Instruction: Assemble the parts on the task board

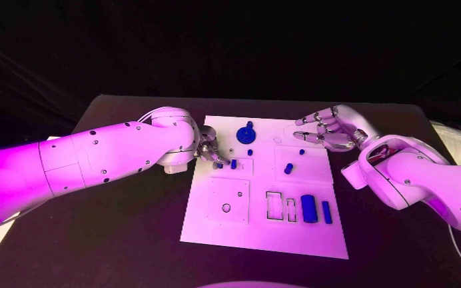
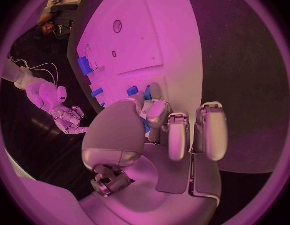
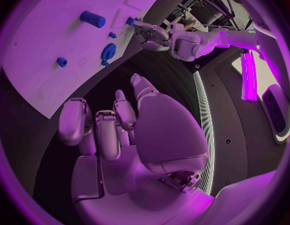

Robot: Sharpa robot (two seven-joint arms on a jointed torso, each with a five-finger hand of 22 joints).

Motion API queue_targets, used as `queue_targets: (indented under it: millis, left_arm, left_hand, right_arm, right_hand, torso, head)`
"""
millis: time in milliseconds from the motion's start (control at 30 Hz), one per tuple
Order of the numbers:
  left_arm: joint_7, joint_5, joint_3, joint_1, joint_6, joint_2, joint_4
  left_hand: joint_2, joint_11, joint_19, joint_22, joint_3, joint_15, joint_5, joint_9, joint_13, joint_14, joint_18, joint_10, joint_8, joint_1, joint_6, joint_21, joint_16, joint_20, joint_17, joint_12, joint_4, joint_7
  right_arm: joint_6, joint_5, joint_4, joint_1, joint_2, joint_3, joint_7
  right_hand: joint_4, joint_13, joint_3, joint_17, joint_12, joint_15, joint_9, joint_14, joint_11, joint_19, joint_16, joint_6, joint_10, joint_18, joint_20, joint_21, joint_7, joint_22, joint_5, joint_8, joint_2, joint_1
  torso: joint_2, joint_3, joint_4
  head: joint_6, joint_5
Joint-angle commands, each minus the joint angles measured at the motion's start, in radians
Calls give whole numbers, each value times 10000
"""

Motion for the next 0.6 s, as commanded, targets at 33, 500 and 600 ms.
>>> queue_targets:
  millis: [33,500,600]
  left_arm:
    - [-544,72,-62,-78,376,30,-18]
    - [-558,33,-60,-78,342,-10,-34]
    - [-564,16,-58,-78,285,-35,-29]
  left_hand:
    - [-19,-5,393,1661,76,-65,-33,26,5,1034,-154,57,40,-118,82,54,31,-74,2627,41,-28,-10]
    - [-773,-55,485,1804,321,-103,-36,224,73,1034,-193,145,270,-1370,220,173,31,-108,2627,128,19,-73]
    - [-927,-66,502,1828,245,-115,-34,238,51,1034,-200,144,308,-1632,225,194,31,-120,2627,113,23,-84]
  right_arm:
    - [111,-61,17,-7,2,0,22]
    - [129,-62,12,-7,-2,0,21]
    - [130,-62,9,-7,0,0,23]
  right_hand:
    - [57,-10,-16,782,3,-32,1,622,-69,-37,-64,-69,-10,141,-22,-39,-9,-3,48,24,-9,-109]
    - [57,-10,-16,782,3,-32,1,622,-69,-37,-64,-69,-10,141,-22,-39,-9,-3,48,24,-9,-109]
    - [57,-10,-16,782,3,-32,1,622,-69,-37,-64,-69,-10,141,-22,-39,-9,-3,48,24,-9,-109]
  torso:
    - [3,-1,-1]
    - [5,-4,-3]
    - [1,-3,0]
  head:
    - [-2,0]
    - [0,-4]
    - [3,-11]
